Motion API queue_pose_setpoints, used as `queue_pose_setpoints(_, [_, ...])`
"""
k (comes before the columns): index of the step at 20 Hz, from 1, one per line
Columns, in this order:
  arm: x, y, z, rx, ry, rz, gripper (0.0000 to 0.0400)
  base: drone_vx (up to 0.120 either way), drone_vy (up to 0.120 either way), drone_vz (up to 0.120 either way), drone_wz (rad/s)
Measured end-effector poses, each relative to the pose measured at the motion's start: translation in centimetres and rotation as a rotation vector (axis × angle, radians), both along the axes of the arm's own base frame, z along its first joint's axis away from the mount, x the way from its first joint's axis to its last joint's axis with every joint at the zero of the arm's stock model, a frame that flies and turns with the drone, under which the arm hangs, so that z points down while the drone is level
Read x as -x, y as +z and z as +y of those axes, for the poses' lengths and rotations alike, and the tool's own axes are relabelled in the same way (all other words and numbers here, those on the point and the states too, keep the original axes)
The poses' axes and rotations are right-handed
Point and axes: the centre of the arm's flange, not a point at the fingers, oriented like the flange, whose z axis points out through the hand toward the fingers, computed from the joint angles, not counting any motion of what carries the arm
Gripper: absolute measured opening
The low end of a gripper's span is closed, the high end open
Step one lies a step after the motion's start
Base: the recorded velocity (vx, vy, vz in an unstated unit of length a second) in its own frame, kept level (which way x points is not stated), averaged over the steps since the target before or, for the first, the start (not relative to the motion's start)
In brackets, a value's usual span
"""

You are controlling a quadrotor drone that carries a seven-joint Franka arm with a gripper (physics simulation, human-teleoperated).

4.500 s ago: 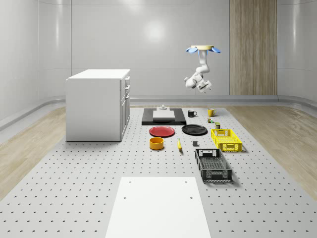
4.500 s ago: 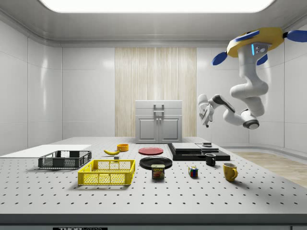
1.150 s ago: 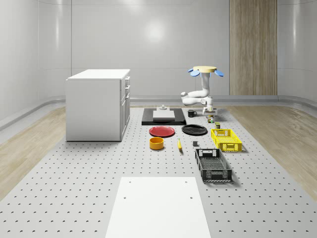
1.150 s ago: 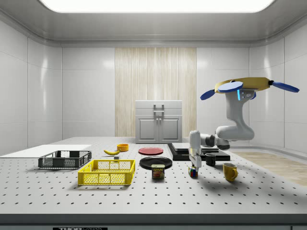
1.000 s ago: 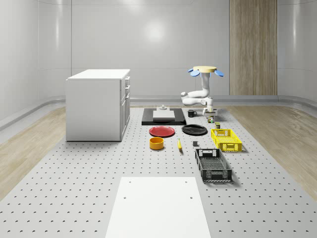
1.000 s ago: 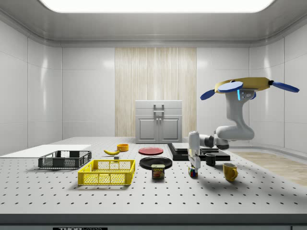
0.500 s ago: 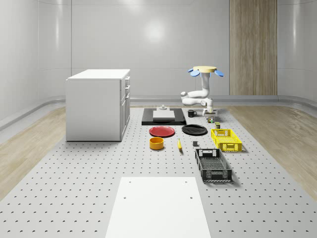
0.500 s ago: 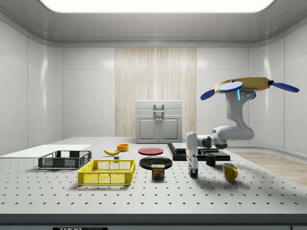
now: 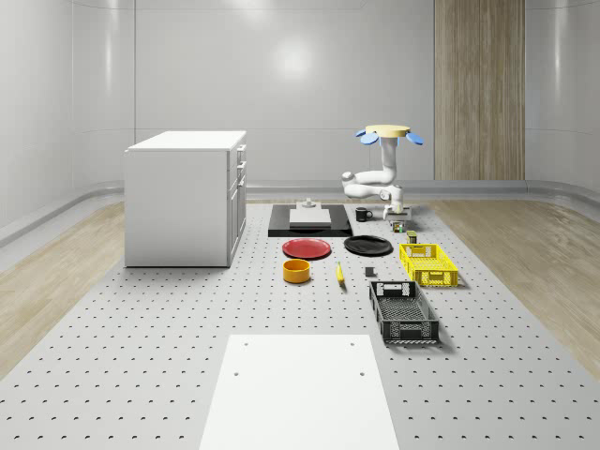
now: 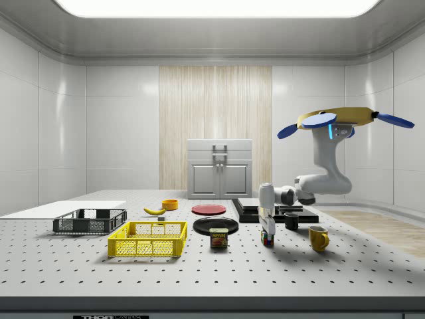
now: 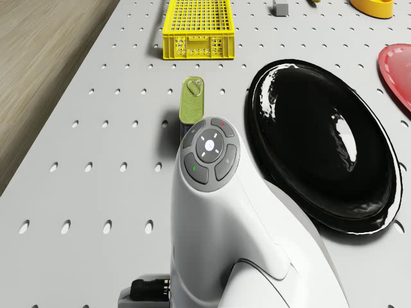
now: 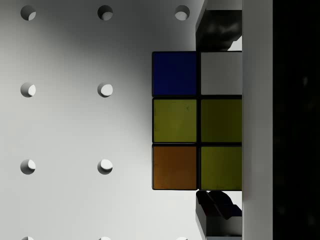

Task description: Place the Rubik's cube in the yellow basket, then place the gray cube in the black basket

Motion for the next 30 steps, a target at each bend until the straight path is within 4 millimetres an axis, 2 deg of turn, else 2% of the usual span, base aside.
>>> queue_pose_setpoints(3, [0.03,0.0,0.0,0.0,0.0,0.0,0.0355,0.0,0.0,0.0,0.0])
queue_pose_setpoints(8, [0.06,0.0,0.01,0.0,0.0,0.0,0.0334,0.0,0.0,0.0,0.0])
queue_pose_setpoints(30, [0.07,0.0,0.01,0.0,0.0,0.0,0.0325,0.0,0.0,0.0,0.0])
